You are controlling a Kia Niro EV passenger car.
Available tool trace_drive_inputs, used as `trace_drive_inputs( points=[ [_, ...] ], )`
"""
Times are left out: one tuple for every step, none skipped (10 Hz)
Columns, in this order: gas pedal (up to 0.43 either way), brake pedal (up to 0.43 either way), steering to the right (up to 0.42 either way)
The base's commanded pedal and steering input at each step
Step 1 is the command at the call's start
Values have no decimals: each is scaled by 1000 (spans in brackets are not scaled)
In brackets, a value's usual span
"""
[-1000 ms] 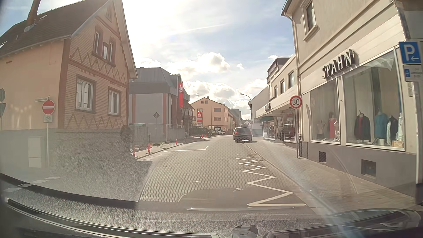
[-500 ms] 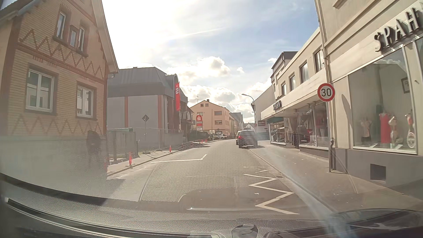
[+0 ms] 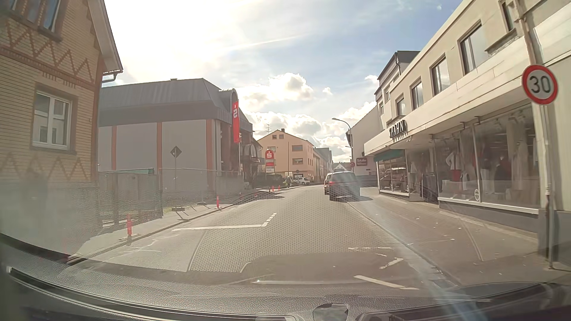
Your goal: Follow the waypoints while adhering to traffic rules and regulations
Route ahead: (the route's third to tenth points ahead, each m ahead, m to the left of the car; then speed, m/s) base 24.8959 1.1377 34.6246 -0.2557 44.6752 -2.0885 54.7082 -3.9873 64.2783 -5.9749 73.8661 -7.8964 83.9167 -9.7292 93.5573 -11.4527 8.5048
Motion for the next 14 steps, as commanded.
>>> trace_drive_inputs(
  points=[
    [228, 0, -16],
    [220, 0, -16],
    [220, 0, -16],
    [220, 0, -16],
    [209, 0, -17],
    [209, 0, -17],
    [197, 0, -17],
    [197, 0, -17],
    [197, 0, -17],
    [197, 0, -17],
    [197, 0, -14],
    [197, 0, -9],
    [197, 0, -4],
    [197, 0, -1]
  ],
)
